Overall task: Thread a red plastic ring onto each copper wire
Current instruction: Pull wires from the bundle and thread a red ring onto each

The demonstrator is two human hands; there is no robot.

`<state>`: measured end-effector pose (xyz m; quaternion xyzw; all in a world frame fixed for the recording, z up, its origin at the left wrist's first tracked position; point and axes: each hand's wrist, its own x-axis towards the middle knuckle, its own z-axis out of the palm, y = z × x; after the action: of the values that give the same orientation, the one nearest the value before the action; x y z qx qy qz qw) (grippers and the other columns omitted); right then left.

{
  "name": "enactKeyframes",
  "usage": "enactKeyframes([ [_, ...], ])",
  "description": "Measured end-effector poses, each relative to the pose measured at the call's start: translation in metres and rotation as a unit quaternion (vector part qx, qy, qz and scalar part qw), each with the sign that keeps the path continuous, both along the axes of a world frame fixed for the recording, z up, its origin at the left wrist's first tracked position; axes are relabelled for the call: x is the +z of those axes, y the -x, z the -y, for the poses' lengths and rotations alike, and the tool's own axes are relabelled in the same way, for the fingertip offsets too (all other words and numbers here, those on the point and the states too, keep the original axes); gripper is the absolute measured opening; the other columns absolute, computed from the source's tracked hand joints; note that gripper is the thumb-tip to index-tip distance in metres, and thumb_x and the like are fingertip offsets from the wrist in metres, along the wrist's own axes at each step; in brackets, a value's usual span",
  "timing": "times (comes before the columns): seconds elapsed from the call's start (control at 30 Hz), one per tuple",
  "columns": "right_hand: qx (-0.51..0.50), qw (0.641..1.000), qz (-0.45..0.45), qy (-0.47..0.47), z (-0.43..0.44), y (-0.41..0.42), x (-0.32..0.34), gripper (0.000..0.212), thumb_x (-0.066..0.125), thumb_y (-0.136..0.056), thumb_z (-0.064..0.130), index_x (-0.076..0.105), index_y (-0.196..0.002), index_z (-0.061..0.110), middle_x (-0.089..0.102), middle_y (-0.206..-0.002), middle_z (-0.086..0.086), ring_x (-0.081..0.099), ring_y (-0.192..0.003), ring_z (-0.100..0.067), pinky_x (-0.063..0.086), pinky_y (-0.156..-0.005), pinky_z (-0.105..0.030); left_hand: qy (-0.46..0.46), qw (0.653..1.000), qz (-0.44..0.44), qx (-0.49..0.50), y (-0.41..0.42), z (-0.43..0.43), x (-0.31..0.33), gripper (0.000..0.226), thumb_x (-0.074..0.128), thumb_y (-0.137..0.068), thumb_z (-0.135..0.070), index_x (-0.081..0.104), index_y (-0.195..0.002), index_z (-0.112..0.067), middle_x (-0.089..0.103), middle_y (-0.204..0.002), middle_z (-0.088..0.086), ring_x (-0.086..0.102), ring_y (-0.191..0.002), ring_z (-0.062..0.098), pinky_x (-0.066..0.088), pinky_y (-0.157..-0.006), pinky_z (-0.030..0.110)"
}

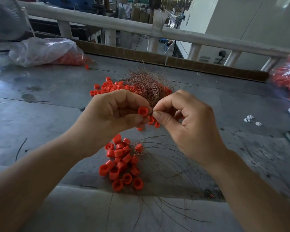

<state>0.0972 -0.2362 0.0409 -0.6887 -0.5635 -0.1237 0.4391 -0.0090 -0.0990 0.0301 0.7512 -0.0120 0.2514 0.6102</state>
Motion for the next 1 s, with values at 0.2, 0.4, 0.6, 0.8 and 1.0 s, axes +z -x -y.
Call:
enactKeyframes([
  [0.2, -0.013, 1.0, 0.004, 0.014, -0.0012, -0.0004, -0.002, 0.002, 0.064, -0.078, 0.009, 0.064, -0.075, 0.008, 0.056, -0.07, 0.002, 0.052, -0.065, -0.008, 0.04, -0.059, -0.012, 0.006, 1.0, 0.003, -0.016, 0.0006, 0.0002, 0.001, 0.029, 0.063, -0.061, -0.007, 0.064, -0.089, -0.016, 0.072, -0.081, -0.007, 0.069, -0.076, 0.007, 0.052, -0.068, 0.013],
  [0.4, -0.018, 1.0, 0.007, 0.023, -0.001, 0.0013, 0.0001, 0.003, 0.064, -0.078, 0.009, 0.064, -0.075, 0.009, 0.055, -0.07, 0.003, 0.051, -0.064, -0.004, 0.04, -0.058, -0.011, 0.003, 1.0, 0.011, -0.02, 0.0015, 0.0009, 0.0027, 0.028, 0.06, -0.064, -0.007, 0.063, -0.091, -0.015, 0.072, -0.081, -0.009, 0.068, -0.073, 0.004, 0.051, -0.067, 0.012],
  [0.6, -0.024, 0.999, 0.013, 0.024, -0.0008, 0.0008, -0.0008, 0.003, 0.064, -0.078, 0.009, 0.064, -0.074, 0.008, 0.054, -0.07, 0.004, 0.05, -0.064, -0.005, 0.04, -0.059, -0.01, 0.012, 1.0, 0.012, -0.018, 0.0011, -0.0025, -0.0006, 0.028, 0.064, -0.07, -0.006, 0.071, -0.094, -0.019, 0.073, -0.085, -0.005, 0.068, -0.073, 0.009, 0.052, -0.069, 0.015],
  [0.8, -0.006, 0.999, -0.028, 0.037, 0.0026, 0.0021, 0.0017, 0.005, 0.064, -0.079, 0.007, 0.065, -0.077, 0.011, 0.056, -0.071, 0.007, 0.053, -0.066, -0.006, 0.04, -0.061, -0.008, 0.027, 1.0, 0.006, -0.012, 0.0013, -0.0041, -0.0018, 0.032, 0.063, -0.067, -0.012, 0.069, -0.096, -0.023, 0.073, -0.088, -0.004, 0.07, -0.079, 0.013, 0.053, -0.07, 0.018],
  [1.0, 0.038, 0.976, -0.211, 0.033, 0.0029, 0.0028, 0.0042, 0.03, 0.064, -0.079, -0.001, 0.053, -0.076, 0.027, 0.058, -0.065, 0.009, 0.054, -0.057, -0.004, 0.048, -0.054, -0.021, 0.108, 0.993, 0.023, -0.044, 0.0018, -0.0016, 0.0007, 0.03, 0.076, -0.058, -0.004, 0.075, -0.084, -0.02, 0.074, -0.086, 0.001, 0.07, -0.077, 0.013, 0.054, -0.066, 0.019],
])
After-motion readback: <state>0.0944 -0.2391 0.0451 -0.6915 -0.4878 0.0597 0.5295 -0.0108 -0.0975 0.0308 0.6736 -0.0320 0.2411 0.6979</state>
